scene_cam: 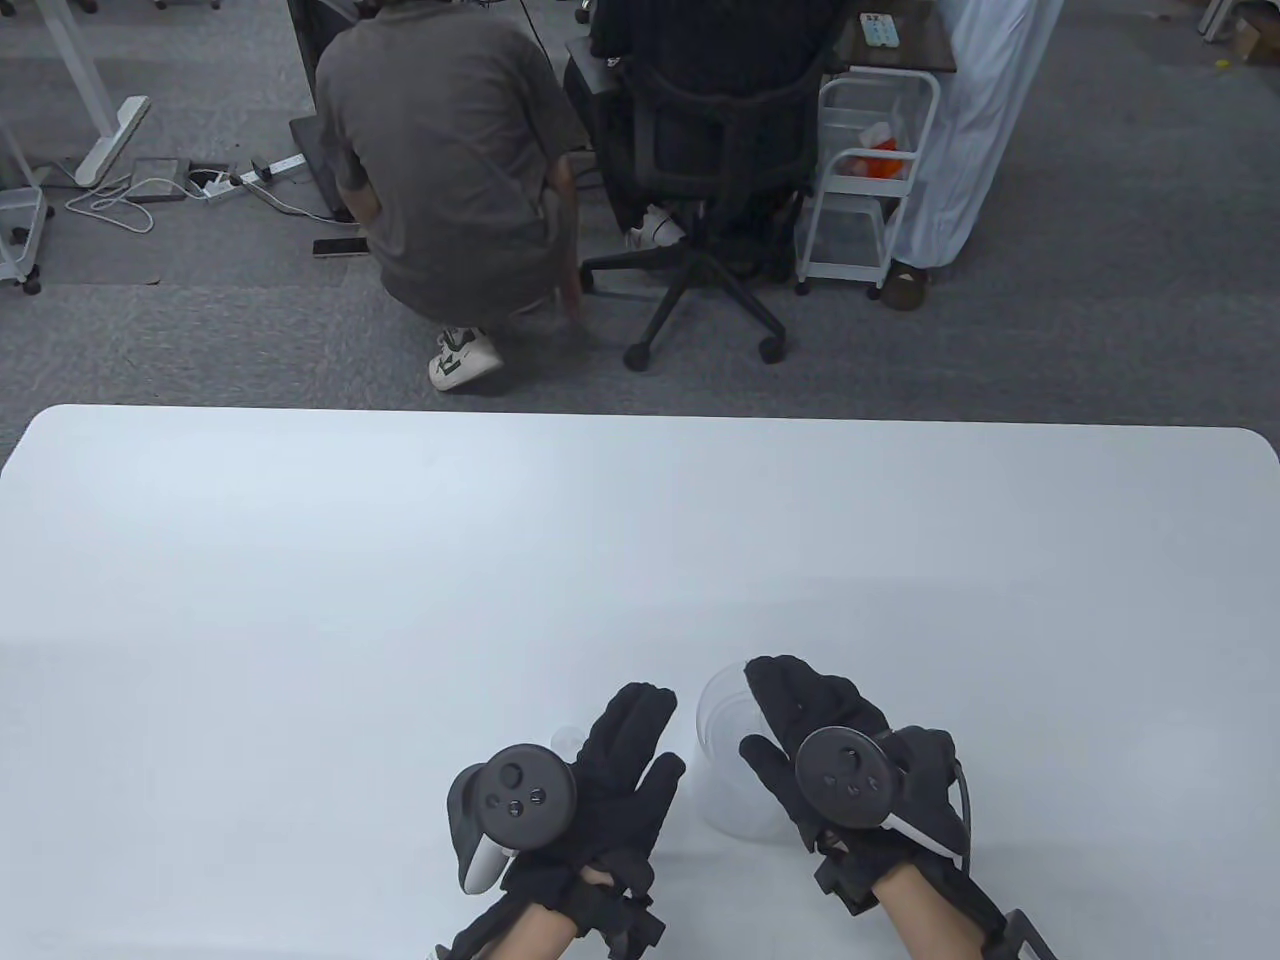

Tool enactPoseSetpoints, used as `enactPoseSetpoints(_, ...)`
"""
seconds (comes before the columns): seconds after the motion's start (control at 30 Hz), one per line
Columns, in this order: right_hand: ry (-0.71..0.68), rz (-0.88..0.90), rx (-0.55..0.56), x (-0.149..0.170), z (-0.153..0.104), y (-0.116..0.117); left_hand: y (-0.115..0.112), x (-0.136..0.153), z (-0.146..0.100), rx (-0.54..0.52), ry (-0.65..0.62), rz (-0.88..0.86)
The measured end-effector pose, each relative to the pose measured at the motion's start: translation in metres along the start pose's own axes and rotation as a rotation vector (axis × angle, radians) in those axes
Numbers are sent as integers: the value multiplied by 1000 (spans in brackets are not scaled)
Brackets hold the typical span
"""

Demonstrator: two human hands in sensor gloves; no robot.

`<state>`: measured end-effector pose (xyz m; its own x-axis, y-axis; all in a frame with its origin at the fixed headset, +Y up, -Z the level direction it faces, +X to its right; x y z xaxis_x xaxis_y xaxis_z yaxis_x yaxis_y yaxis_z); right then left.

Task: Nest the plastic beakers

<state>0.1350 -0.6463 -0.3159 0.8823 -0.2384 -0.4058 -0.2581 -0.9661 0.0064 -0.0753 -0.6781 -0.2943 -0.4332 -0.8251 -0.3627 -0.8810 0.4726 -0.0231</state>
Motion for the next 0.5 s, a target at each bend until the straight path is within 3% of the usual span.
enactPoseSetpoints(0.13, -7, 53, 27, 7, -6, -5, 15, -1, 4, -23, 14, 39)
enactPoseSetpoints(0.3, -31, 158, 114, 15, -19, -16, 31, 2, 13, -30, 57, 244)
enactPoseSetpoints(0.5, -50, 324, 182, 25, -35, -22, 25, 20, 24, 40, 138, 490)
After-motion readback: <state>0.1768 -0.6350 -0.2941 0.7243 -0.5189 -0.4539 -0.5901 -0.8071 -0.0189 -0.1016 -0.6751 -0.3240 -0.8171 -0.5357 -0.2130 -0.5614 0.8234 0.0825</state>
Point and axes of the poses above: the tracker on the back of each hand, its own x axis roughly to the little-finger side, its own z axis roughly from the wrist to the fingertips, y = z × x, the point moved 4 cm from there along z, roughly from the wrist to the fingertips, and after that the axes turned 8 degrees about -x, right-handed, at the moved point
